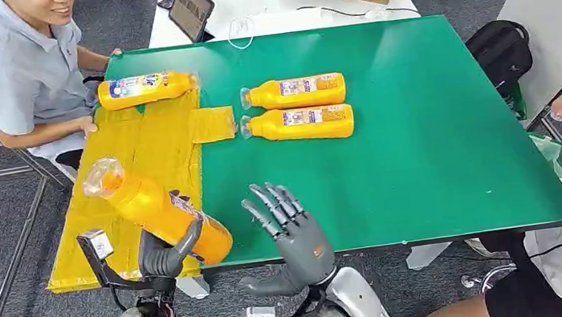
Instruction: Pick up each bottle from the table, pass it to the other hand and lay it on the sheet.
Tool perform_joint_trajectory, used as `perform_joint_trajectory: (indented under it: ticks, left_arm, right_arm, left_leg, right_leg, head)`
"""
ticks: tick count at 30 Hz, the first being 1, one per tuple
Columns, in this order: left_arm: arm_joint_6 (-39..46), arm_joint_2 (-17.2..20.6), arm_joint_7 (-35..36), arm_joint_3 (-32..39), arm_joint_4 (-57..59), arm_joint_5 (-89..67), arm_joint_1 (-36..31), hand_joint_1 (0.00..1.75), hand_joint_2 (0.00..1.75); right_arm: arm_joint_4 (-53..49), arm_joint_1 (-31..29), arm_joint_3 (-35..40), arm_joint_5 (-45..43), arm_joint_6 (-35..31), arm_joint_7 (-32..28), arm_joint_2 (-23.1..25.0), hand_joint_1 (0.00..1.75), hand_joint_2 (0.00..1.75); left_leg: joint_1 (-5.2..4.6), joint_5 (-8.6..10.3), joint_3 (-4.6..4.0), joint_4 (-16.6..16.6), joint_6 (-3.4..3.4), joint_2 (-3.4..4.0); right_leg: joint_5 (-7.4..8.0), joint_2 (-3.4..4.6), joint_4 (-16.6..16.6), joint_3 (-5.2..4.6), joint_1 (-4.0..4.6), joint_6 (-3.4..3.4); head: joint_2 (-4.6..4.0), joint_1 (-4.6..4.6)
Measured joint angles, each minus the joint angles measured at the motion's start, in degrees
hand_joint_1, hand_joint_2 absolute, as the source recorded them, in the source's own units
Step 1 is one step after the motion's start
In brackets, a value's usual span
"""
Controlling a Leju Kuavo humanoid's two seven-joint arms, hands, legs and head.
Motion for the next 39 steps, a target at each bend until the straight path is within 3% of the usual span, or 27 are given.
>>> perform_joint_trajectory:
  ticks: [4,7,15,20,24,31,32,34,35,36,39]
  left_arm:
    - [1.36,0.09,-0.44,0.94,0.18,-1.14,-0.30,1.75,1.75]
    - [10.62,0.35,-2.54,1.71,1.38,-10.14,-1.98,1.75,1.75]
    - [25.23,3.27,-1.12,4.13,13.95,-39.42,-13.78,1.75,1.75]
    - [26.30,4.26,3.40,2.63,23.14,-52.59,-21.00,1.75,1.75]
    - [24.84,4.63,11.31,-1.78,31.92,-67.81,-27.33,1.75,1.75]
    - [15.58,4.61,21.55,-8.33,45.54,-78.03,-36.96,1.75,1.75]
    - [15.10,4.63,22.06,-8.85,46.91,-78.56,-37.59,1.55,1.75]
    - [14.93,4.72,22.34,-9.73,48.77,-78.77,-38.40,1.50,1.75]
    - [14.80,4.77,22.49,-10.05,49.46,-79.14,-38.63,1.08,1.75]
    - [14.20,4.79,22.73,-10.38,50.10,-79.58,-38.89,0.07,1.75]
    - [11.08,4.81,22.97,-11.08,51.69,-79.89,-39.17,0.00,1.75]
  right_arm:
    - [-3.44,1.64,-0.79,-0.02,0.00,-0.09,0.00,0.00,0.00]
    - [-8.87,3.73,-1.55,-1.73,0.00,-0.09,0.13,0.00,0.00]
    - [-17.49,5.66,-4.70,-12.79,0.00,-0.07,0.90,0.00,0.00]
    - [-16.14,5.32,-5.11,-17.09,0.04,0.31,0.81,0.00,0.00]
    - [-12.39,4.18,-4.72,-19.13,0.07,-0.02,0.42,0.00,0.00]
    - [-7.17,1.24,-3.28,-21.07,0.07,-0.11,-0.28,0.00,0.00]
    - [-6.56,1.03,-3.17,-21.31,0.07,-0.11,-0.42,0.00,0.00]
    - [-5.75,0.83,-3.15,-21.46,0.07,-0.15,-0.57,0.00,0.00]
    - [-5.47,0.77,-3.13,-21.46,0.07,-0.15,-0.63,0.00,0.00]
    - [-5.21,0.73,-3.11,-21.46,0.07,-0.17,-0.70,0.00,0.00]
    - [-4.60,0.69,-3.11,-21.42,0.07,-0.17,-1.07,0.00,0.00]
  left_leg:
    - [-0.02,-0.01,0.01,0.00,0.01,0.09]
    - [-0.02,0.00,-0.03,0.01,0.01,-0.01]
    - [0.00,0.08,-0.01,0.01,0.01,-0.01]
    - [-0.01,0.09,0.00,0.02,0.01,0.00]
    - [-0.02,0.09,-0.02,0.03,0.01,-0.03]
    - [-0.02,0.09,-0.01,0.03,0.01,-0.01]
    - [-0.01,0.09,-0.01,0.03,0.01,-0.01]
    - [-0.01,0.09,-0.03,0.02,0.01,-0.01]
    - [-0.01,0.09,-0.03,0.02,0.00,-0.01]
    - [-0.01,0.09,-0.03,0.02,0.00,-0.01]
    - [-0.01,0.08,-0.04,0.02,0.00,0.00]
  right_leg:
    - [0.03,0.04,0.00,-0.03,-0.01,0.01]
    - [0.03,-0.02,-0.01,-0.02,-0.02,0.01]
    - [0.06,-0.02,0.02,0.04,0.00,0.02]
    - [0.08,-0.02,0.02,0.03,-0.02,0.02]
    - [0.08,-0.02,0.02,0.04,-0.02,0.03]
    - [0.08,0.00,0.04,0.04,0.00,0.03]
    - [0.08,0.00,0.05,0.03,0.00,0.03]
    - [0.07,-0.01,0.05,0.03,0.00,0.02]
    - [0.07,-0.01,0.05,0.03,0.00,0.02]
    - [0.07,-0.01,0.05,0.04,0.00,0.02]
    - [0.06,-0.01,0.04,0.03,-0.01,0.02]
  head:
    - [0.00,0.00]
    - [0.00,0.00]
    - [0.00,-0.02]
    - [0.00,0.00]
    - [0.00,-0.02]
    - [0.00,-0.02]
    - [0.00,-0.02]
    - [0.00,0.00]
    - [0.00,0.00]
    - [0.00,-0.02]
    - [0.00,-0.02]
